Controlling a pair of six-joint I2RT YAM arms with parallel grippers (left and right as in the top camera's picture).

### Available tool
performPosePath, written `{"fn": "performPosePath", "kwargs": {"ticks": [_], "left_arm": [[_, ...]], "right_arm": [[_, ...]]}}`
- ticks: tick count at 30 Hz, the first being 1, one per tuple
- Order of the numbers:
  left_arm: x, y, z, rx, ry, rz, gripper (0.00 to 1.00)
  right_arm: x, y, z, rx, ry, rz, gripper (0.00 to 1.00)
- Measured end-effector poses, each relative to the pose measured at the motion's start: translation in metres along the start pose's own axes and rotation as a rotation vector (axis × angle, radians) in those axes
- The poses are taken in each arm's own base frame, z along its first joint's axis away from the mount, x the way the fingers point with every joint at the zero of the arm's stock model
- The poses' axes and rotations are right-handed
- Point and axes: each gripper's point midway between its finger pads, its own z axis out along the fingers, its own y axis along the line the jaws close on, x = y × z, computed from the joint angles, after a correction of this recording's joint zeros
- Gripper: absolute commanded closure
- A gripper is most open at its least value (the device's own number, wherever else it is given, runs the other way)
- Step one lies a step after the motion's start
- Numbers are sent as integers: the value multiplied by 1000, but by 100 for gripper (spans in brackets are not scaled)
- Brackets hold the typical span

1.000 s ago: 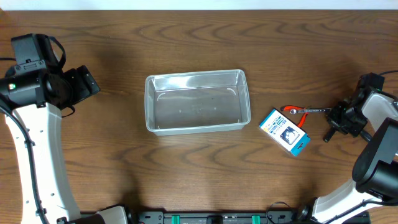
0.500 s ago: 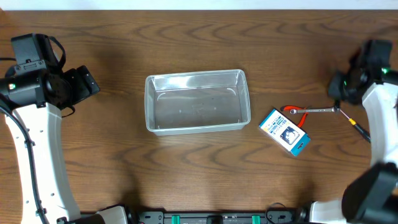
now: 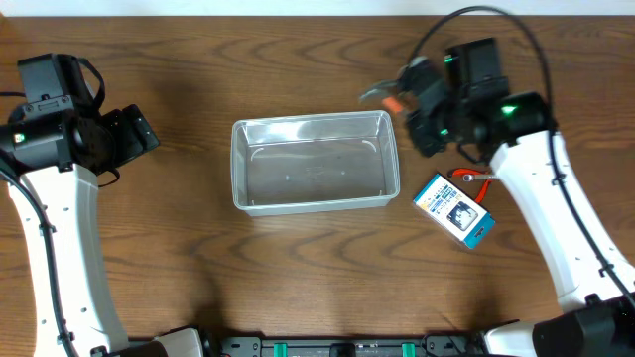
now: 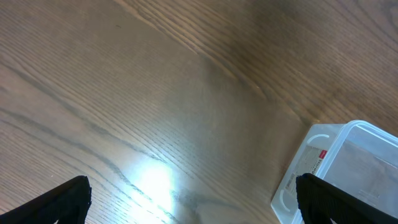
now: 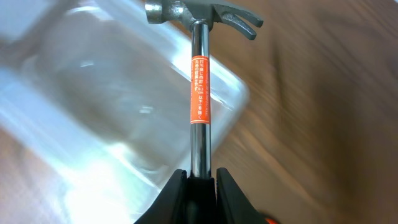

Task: Pack container
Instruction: 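Carry the hammer with the right gripper into the container and release, then move the right gripper back and grasp the silver wrench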

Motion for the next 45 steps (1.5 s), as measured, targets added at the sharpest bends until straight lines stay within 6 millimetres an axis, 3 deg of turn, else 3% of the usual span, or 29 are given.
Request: {"fn": "performPosePath", "kwargs": {"ticks": [4, 8, 18, 27, 29, 33, 41, 44, 45], "left_arm": [[0, 0, 0, 0, 0, 0, 2], [0, 0, 0, 0, 0, 0, 2], [0, 0, 0, 0, 0, 0, 2], [0, 0, 0, 0, 0, 0, 2], [0, 0, 0, 0, 0, 0, 2], [0, 0, 0, 0, 1, 0, 2], [0, 0, 0, 0, 1, 0, 2], [0, 0, 0, 0, 1, 0, 2], [0, 0, 0, 0, 0, 0, 2]], "right_arm": [[-9, 41, 11, -116, -16, -195, 99], [-12, 62, 38, -187, -6, -312, 99], [-2, 91, 128, -280, 60, -400, 99], [30, 99, 173, -335, 167, -385, 96], [34, 100, 177, -340, 178, -382, 84], [34, 100, 178, -344, 179, -383, 47], [37, 97, 167, -337, 203, -348, 45], [17, 76, 140, -245, 166, -266, 44], [1, 59, 120, -165, 126, -218, 43]]}}
